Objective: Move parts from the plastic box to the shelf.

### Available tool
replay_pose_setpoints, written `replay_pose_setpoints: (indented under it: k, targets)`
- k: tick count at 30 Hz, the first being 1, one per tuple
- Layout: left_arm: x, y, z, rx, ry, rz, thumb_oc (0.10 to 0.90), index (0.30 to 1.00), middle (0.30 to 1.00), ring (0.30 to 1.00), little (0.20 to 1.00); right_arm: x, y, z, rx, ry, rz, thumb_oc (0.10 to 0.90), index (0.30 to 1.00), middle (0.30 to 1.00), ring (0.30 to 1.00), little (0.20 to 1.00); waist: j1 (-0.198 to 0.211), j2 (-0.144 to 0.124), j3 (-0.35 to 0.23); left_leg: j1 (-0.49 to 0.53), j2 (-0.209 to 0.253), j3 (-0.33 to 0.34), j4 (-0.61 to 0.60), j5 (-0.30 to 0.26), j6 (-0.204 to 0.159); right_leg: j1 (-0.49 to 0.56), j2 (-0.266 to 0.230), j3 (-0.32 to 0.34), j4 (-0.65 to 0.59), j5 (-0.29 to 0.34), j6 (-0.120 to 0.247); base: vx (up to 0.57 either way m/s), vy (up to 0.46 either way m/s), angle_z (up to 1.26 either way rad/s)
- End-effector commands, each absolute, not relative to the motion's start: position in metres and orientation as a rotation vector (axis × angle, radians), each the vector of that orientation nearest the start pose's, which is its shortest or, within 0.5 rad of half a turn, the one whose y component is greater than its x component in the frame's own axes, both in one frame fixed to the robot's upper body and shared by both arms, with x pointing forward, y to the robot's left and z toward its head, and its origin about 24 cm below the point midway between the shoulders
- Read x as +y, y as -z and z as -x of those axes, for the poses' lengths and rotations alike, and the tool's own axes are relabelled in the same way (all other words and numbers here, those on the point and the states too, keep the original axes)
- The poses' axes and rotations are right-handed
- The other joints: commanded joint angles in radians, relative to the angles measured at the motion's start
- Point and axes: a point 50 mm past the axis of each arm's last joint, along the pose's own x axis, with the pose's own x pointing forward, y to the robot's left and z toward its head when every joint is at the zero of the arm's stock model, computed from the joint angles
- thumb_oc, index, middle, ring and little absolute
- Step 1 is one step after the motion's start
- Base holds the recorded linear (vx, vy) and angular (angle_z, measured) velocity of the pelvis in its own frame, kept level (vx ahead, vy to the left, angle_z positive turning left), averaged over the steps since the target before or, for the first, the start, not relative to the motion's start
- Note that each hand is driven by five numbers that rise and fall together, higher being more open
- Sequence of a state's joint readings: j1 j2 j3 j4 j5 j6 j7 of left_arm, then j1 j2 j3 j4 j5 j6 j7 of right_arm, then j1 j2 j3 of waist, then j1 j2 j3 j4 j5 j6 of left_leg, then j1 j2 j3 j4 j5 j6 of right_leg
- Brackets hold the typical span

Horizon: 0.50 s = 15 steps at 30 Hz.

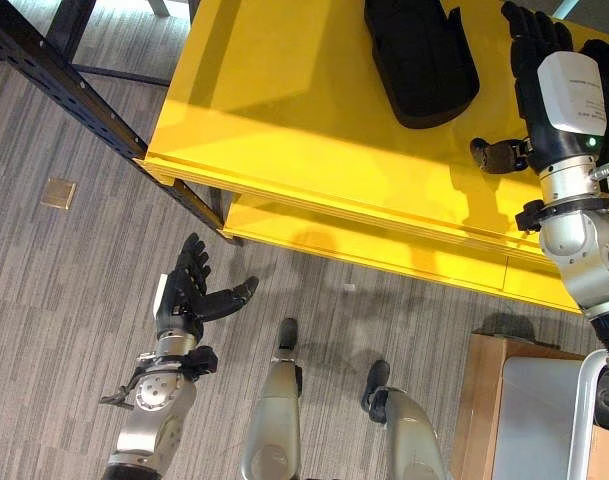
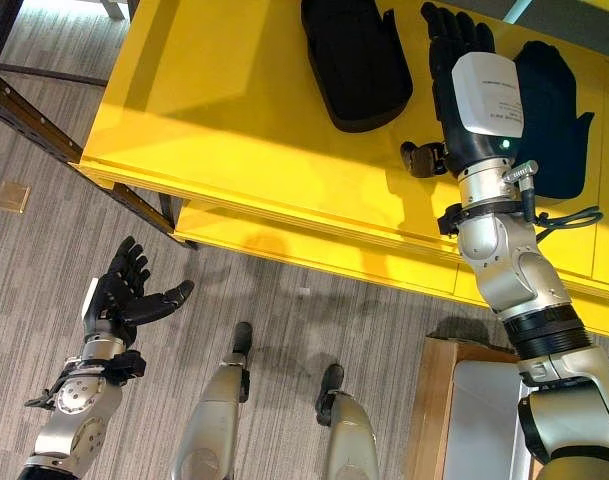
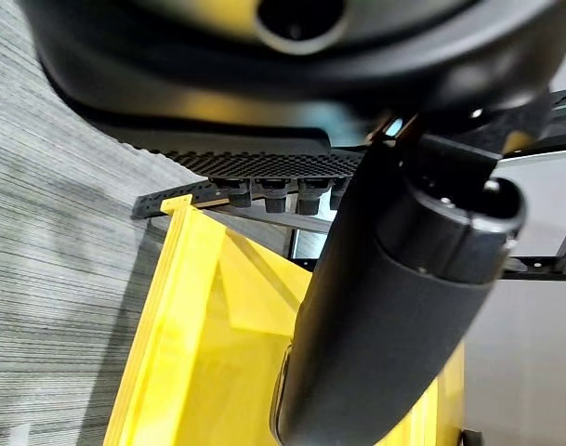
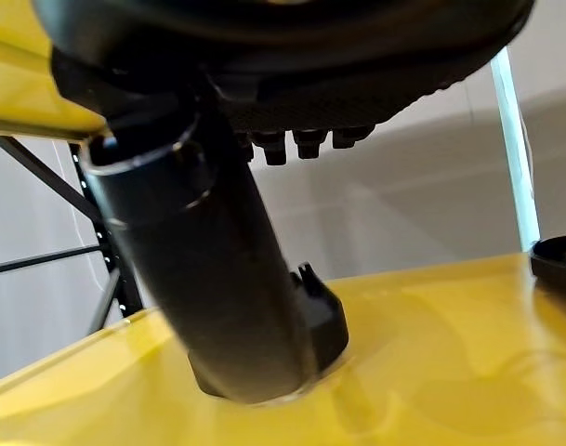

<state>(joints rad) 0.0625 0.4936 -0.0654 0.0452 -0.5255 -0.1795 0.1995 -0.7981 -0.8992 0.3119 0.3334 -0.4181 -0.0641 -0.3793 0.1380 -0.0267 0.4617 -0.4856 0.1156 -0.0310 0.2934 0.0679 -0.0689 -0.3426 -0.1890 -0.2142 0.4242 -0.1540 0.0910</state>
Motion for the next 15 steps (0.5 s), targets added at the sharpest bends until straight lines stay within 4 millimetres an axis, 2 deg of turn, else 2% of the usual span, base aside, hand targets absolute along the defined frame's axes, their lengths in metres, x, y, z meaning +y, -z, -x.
replay_pose_setpoints:
  k: [1,7,15]
  targets:
    - [0.250,-0.093,-0.234,-0.260,-0.147,-0.023,0.900,1.000,1.000,1.000,1.000,-0.240,-0.338,-0.329,-0.911,0.508,1.238,0.900,1.000,1.000,1.000,1.000,0.001,-0.016,-0.068,-0.045,0.104,-0.037,0.073,-0.035,-0.060,0.127,-0.053,0.028,-0.104,0.026,0.040,0.00,0.000,0.00]
    - [0.250,-0.093,-0.235,-0.262,-0.133,-0.023,0.900,1.000,1.000,1.000,1.000,-0.239,-0.347,-0.337,-0.870,0.483,1.303,0.900,1.000,1.000,1.000,1.000,0.006,-0.019,-0.064,-0.048,0.103,-0.038,0.071,-0.031,-0.062,0.129,-0.053,0.025,-0.106,0.028,0.040,0.00,0.000,0.00]
    - [0.251,-0.094,-0.234,-0.264,-0.126,-0.028,0.900,1.000,1.000,1.000,1.000,-0.238,-0.347,-0.348,-0.788,0.426,1.402,0.900,1.000,1.000,1.000,1.000,0.014,-0.026,-0.059,-0.050,0.102,-0.040,0.072,-0.028,-0.063,0.132,-0.051,0.021,-0.107,0.030,0.039,0.00,0.000,0.00]
